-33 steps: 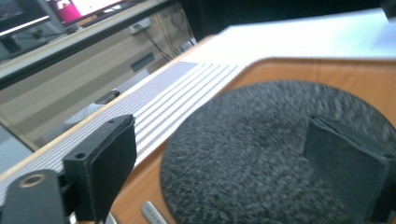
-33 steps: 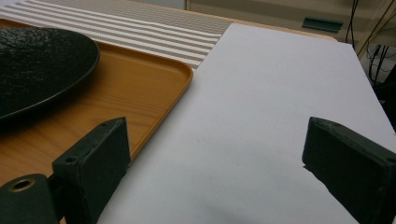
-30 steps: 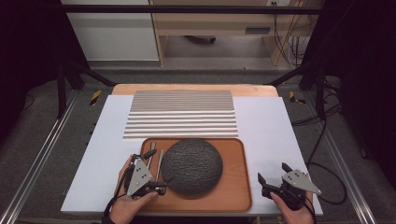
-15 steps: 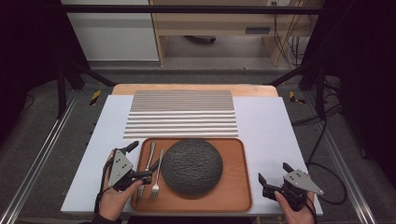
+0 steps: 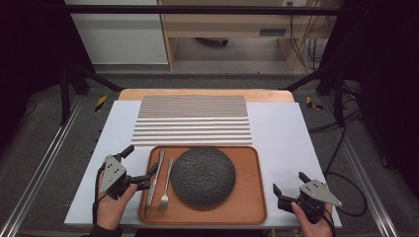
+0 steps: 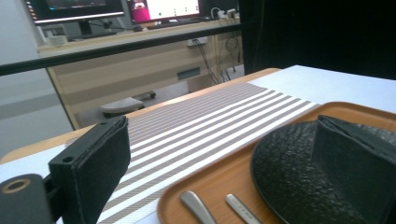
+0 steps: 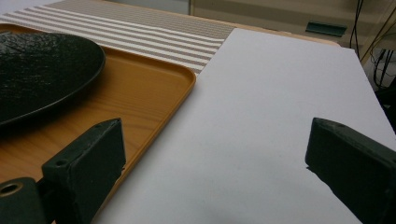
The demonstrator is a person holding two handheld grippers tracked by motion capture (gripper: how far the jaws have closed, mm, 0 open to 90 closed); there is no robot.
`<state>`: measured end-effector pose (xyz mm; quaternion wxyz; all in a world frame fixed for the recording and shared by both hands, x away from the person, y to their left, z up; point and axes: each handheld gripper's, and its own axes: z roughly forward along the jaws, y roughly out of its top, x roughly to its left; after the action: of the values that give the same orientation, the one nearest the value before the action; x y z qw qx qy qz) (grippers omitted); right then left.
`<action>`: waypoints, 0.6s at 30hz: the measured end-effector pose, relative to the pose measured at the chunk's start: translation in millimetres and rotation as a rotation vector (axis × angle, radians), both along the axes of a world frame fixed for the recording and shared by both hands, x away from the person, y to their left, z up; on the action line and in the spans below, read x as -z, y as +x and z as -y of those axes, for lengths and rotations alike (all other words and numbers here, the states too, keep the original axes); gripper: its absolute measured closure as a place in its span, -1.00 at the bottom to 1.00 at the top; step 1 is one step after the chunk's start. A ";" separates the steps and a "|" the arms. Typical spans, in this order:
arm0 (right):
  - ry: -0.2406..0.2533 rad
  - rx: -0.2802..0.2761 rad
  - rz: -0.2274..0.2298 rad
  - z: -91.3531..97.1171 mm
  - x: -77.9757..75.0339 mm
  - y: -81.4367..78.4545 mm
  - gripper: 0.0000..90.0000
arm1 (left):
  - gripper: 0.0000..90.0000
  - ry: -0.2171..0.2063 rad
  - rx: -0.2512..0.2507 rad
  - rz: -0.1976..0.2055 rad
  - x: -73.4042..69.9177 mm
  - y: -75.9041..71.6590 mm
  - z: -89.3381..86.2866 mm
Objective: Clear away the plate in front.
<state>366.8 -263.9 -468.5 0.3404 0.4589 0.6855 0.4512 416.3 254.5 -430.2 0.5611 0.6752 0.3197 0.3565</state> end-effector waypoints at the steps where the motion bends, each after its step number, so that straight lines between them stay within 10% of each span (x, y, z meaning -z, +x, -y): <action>1: 0.003 -0.002 0.001 0.1 -0.1 0.0 -0.88 | -0.89 -0.006 -0.002 0.000 0.2 0.4 -1.5; 18: 0.013 -0.007 0.010 1.7 -1.3 -0.9 -0.89 | -0.92 -0.084 -0.096 0.005 -2.1 4.6 -44.7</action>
<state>365.8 -265.6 -467.2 0.3393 0.4564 0.6826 0.4590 420.9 299.2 -428.2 0.5718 0.6340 0.3651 0.3711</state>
